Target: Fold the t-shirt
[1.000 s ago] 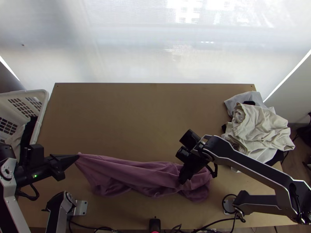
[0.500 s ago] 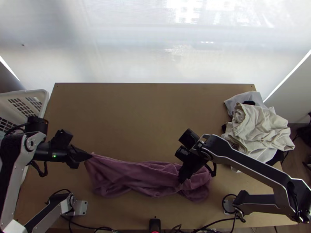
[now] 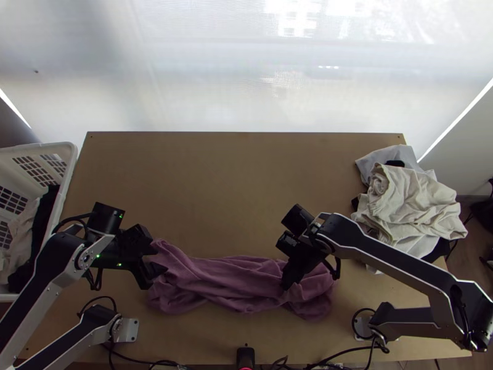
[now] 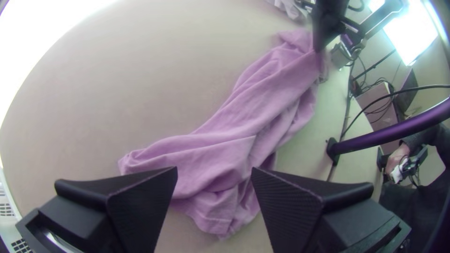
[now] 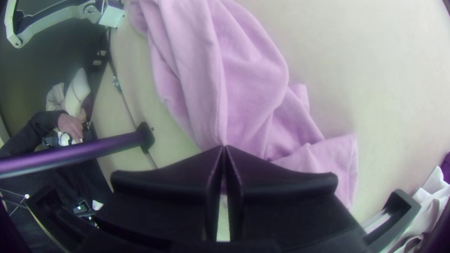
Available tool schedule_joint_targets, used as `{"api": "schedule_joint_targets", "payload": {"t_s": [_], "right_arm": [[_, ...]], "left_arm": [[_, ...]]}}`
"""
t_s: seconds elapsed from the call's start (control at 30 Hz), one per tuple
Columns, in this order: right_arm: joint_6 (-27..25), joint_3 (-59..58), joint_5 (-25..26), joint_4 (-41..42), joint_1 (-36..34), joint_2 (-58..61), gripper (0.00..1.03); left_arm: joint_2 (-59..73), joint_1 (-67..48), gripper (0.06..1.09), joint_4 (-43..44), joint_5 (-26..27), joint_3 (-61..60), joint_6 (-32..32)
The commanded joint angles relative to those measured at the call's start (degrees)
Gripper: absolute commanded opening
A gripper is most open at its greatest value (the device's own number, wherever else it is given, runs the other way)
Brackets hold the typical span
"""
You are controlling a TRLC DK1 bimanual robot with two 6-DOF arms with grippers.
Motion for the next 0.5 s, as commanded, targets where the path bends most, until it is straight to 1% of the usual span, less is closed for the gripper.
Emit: {"api": "schedule_joint_targets", "payload": {"t_s": [0.0, 0.03, 0.1, 0.2, 0.27, 0.4, 0.47], "right_arm": [[0.1, 0.1, -0.1, 0.6, 0.4, 0.9, 0.03], [0.1, 0.2, -0.1, 0.6, 0.4, 1.0, 0.03], [0.1, 0.3, -0.1, 0.6, 0.4, 1.1, 0.03], [0.1, 0.6, -0.1, 0.5, 0.6, 1.5, 0.03], [0.2, 0.9, -0.1, 0.5, 0.7, 1.5, 0.03], [0.2, 0.7, -0.1, 0.5, 0.6, 1.4, 0.03], [0.2, 0.7, -0.1, 0.5, 0.6, 1.3, 0.03]], "left_arm": [[-1.5, -4.6, 0.96, 10.0, -8.0, -5.4, -1.6], [-0.7, -4.0, 0.97, 12.1, -8.8, -6.0, -1.5], [0.7, -2.6, 1.01, 16.7, -10.0, -7.5, -1.2], [2.9, -1.5, 1.02, 26.3, -14.0, -10.2, -0.5], [4.9, 0.3, 1.02, 30.0, -14.1, -10.2, 0.0], [6.6, 2.1, 1.02, 35.4, -14.3, -13.0, 5.4], [7.5, 2.9, 1.02, 35.8, -14.2, -13.9, 8.4]]}}
